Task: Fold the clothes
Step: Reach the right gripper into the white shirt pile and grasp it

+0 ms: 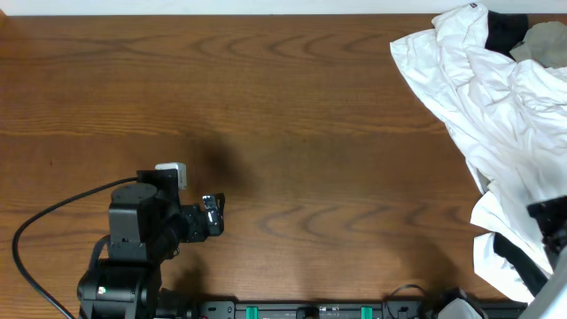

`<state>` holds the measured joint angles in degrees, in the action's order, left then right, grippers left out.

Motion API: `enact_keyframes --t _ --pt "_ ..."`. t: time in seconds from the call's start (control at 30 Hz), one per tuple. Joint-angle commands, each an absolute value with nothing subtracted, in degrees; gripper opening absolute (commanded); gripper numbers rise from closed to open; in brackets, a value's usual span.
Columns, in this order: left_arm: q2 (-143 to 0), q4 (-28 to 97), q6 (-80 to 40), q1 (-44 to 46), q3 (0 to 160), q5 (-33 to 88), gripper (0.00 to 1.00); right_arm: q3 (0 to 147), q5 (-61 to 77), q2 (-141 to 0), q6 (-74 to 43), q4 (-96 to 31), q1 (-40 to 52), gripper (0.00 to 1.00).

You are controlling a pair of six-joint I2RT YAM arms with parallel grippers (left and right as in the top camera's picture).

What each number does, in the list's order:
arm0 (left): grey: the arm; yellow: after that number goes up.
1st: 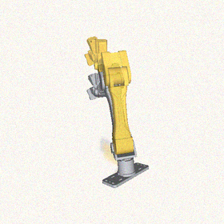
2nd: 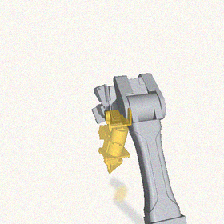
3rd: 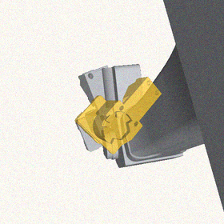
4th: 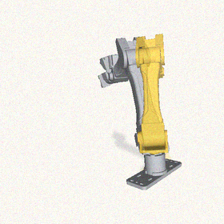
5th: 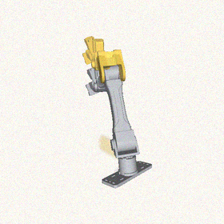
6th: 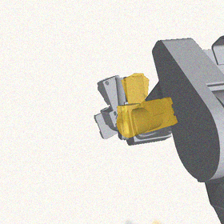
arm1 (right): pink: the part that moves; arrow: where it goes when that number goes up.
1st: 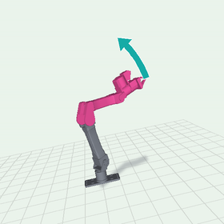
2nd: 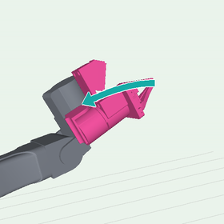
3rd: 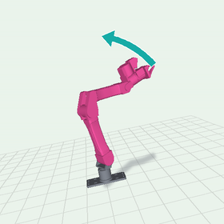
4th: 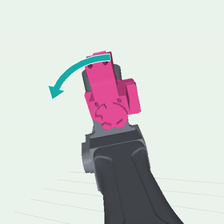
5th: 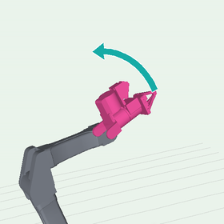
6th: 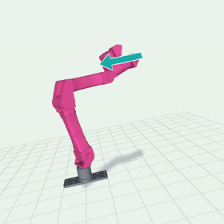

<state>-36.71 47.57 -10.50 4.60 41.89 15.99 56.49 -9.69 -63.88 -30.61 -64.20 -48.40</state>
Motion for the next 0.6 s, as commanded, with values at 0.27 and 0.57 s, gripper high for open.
enact_keyframes --t 0.27,0.57 --pt "-36.60 47.48 -10.39 4.40 43.11 15.84 0.98 54.48 -10.61 -72.36 -32.18 -59.59 -56.10 0.89" --pt "-36.60 47.51 -10.39 4.40 43.11 15.84 0.98 49.91 -12.27 -73.32 -32.77 -52.40 -56.25 0.80"
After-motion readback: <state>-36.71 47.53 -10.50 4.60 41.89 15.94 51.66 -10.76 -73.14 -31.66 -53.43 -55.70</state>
